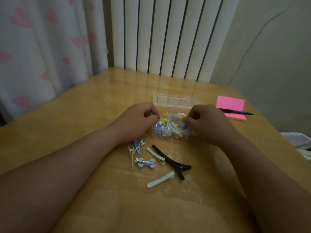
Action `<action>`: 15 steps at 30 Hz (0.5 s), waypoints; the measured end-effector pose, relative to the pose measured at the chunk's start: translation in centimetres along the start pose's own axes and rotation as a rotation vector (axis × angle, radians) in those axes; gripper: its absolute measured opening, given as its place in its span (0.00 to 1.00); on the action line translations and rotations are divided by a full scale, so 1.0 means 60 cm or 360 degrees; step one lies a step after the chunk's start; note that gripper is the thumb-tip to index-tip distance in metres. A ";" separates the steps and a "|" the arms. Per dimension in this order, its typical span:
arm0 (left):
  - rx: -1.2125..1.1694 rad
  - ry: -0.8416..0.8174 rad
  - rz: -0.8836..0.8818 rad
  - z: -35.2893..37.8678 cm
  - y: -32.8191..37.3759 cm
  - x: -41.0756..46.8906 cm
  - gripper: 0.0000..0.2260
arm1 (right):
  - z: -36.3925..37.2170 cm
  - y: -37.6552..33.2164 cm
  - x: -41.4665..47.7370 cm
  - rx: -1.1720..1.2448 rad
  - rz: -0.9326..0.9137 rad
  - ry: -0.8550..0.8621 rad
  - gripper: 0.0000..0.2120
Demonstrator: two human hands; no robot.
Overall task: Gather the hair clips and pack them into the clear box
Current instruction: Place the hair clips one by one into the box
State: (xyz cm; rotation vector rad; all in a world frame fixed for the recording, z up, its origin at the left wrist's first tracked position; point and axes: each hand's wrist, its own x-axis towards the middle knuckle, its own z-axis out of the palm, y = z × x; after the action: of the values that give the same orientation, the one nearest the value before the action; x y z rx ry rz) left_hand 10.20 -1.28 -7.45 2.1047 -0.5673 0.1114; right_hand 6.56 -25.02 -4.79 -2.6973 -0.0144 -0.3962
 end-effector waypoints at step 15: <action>0.0015 -0.0009 0.0012 -0.002 -0.002 -0.001 0.05 | -0.037 -0.063 -0.051 0.0336 -0.0463 -0.0164 0.05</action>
State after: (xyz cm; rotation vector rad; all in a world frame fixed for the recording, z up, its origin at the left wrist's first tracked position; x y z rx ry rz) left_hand 10.22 -1.12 -7.48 2.1126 -0.5791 0.1130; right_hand 2.77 -22.29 -2.22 -2.5057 -0.4562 -0.3198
